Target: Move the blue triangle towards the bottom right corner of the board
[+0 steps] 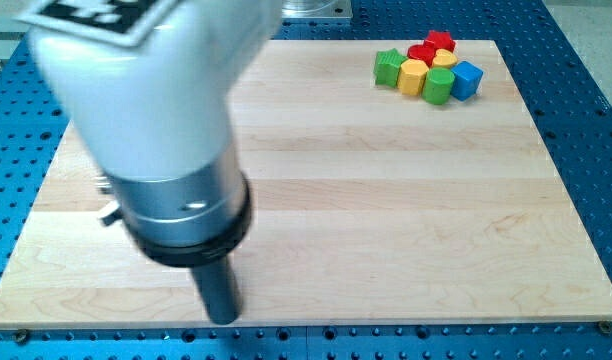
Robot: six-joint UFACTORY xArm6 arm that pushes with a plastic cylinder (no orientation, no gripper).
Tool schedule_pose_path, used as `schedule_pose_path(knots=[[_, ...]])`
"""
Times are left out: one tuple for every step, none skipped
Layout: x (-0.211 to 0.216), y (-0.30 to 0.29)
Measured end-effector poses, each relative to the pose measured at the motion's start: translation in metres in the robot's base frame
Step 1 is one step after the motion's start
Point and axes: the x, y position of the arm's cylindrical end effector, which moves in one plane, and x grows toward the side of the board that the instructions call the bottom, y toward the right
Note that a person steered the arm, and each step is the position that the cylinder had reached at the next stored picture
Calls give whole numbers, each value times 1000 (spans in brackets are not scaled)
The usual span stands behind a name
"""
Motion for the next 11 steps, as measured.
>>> schedule_pose_path(knots=[[-27,-21],[3,-69],[-9,-119],[-59,-115],[-65,-68],[-65,-57],[-54,-63],[-40,-45],[-47,7],[-70,42],[-103,56]])
